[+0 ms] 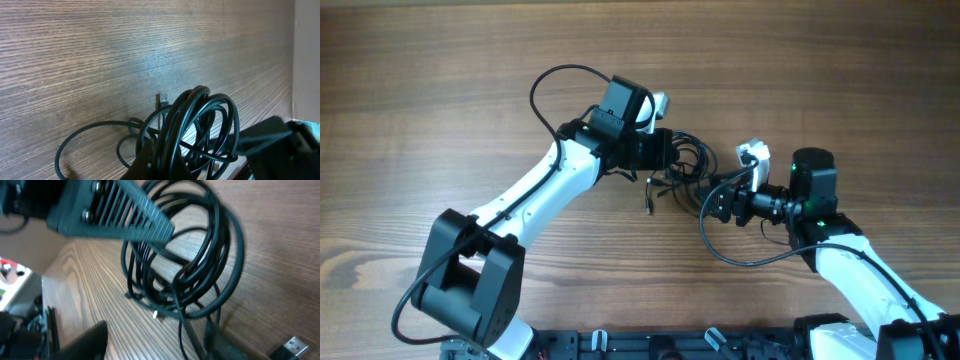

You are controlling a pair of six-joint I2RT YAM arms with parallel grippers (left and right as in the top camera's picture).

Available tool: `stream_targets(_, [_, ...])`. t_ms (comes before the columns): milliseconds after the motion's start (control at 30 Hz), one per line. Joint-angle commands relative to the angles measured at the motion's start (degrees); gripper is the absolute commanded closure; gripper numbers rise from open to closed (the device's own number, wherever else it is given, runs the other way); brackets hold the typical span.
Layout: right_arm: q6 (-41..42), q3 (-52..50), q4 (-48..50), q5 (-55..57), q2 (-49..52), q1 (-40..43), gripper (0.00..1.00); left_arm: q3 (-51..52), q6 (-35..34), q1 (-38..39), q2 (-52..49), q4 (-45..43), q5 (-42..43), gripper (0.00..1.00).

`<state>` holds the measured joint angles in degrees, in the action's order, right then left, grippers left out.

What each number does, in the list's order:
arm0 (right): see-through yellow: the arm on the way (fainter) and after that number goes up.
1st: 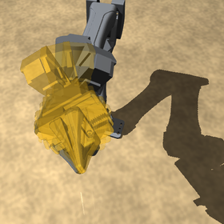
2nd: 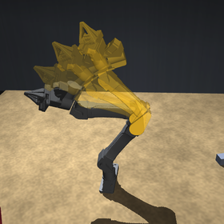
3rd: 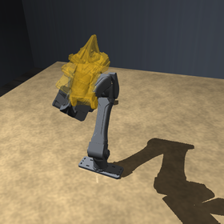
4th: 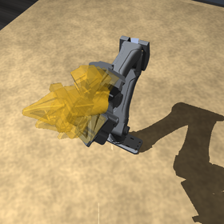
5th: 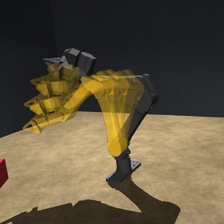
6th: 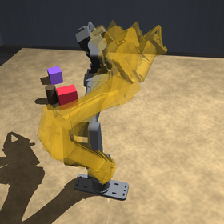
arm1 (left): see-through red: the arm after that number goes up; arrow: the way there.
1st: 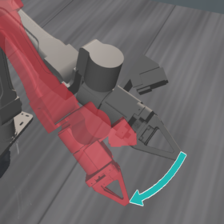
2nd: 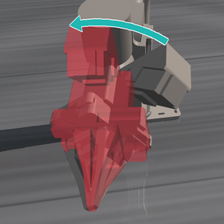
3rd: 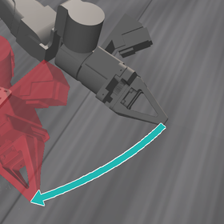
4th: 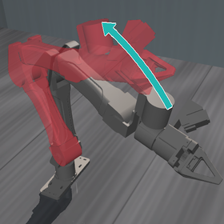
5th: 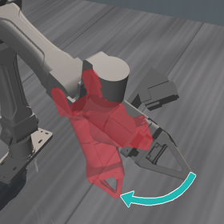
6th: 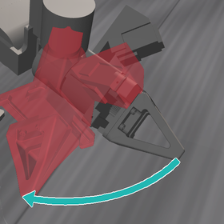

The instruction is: Untangle cables

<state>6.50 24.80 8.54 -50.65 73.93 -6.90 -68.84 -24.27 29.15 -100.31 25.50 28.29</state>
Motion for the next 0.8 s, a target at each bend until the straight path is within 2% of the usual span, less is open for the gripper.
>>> stream_targets(0, [-1.05, 0.22, -2.08, 0.66, -0.22, -1.01, 0.91, 0.35, -3.41, -3.13, -0.42, -0.68, -1.18, 0.96])
stream_targets(33, [0.90, 0.22, -2.16, 0.72, -0.22, -0.94, 0.96, 0.35, -4.76, -4.04, -0.42, -0.66, -1.22, 0.96])
stream_targets(100, [11.39, 0.24, 0.79, 0.70, -0.33, 0.37, 0.96, 0.37, -5.09, -5.95, -0.42, 0.52, -2.51, 0.96])
stream_targets(167, [23.87, 0.24, 8.98, -3.89, -0.44, 4.00, 0.96, 0.37, -8.02, -7.93, -0.44, 3.72, -8.20, 0.96])
stream_targets(233, [30.88, 0.22, 19.89, -8.55, -0.44, 8.39, 0.95, 0.37, -10.95, -10.27, -0.44, 6.95, -11.72, 0.96])
stream_targets(300, [35.65, 0.22, 24.02, -4.24, -0.42, 12.52, 0.96, 0.37, -11.21, -11.93, -0.44, 7.98, -11.69, 0.96])
stream_targets(400, [38.93, 0.22, 13.31, 5.86, -0.42, 16.48, 0.95, 0.37, -17.16, -13.38, -0.44, 7.30, -13.00, 0.96])
stream_targets(500, [39.21, 0.22, -4.70, 18.38, -0.37, 16.68, 0.95, 0.37, -22.56, -13.66, -0.44, 4.42, -13.42, 0.96])
stream_targets(533, [40.46, 0.22, -12.96, 25.83, -0.35, 16.68, 0.96, 0.37, -24.74, -13.62, -0.44, 2.91, -13.42, 0.96])
stream_targets(567, [40.68, 0.22, -17.35, 29.59, -0.35, 16.68, 0.92, 0.37, -26.45, -13.62, -0.44, 1.97, -13.42, 0.96])
stream_targets(600, [40.26, 0.22, -20.63, 31.80, -0.35, 16.68, 0.81, 0.37, -27.34, -13.62, -0.44, 1.62, -13.42, 0.96])
stream_targets(633, [39.23, 0.22, -22.43, 32.04, -0.28, 16.68, 0.46, 0.37, -27.45, -13.60, -0.44, 1.01, -13.38, 0.96])
stream_targets(667, [37.05, 0.22, -23.80, 31.76, -0.26, 16.68, 0.34, 0.37, -27.45, -13.51, -0.44, 1.05, -13.44, 0.96])
stream_targets(700, [36.89, 0.22, -24.09, 31.61, -0.26, 16.68, 0.13, 0.37, -27.41, -13.51, -0.44, 1.05, -13.40, 0.96])
stream_targets(733, [36.22, 0.22, -23.47, 29.68, -0.26, 16.68, 0.00, 0.37, -27.21, -13.51, -0.44, 1.05, -13.35, 0.96])
stream_targets(767, [31.32, 0.22, -21.03, 24.00, -0.26, 16.65, 0.00, 0.37, -25.88, -13.51, -0.44, 0.98, -12.07, 0.96])
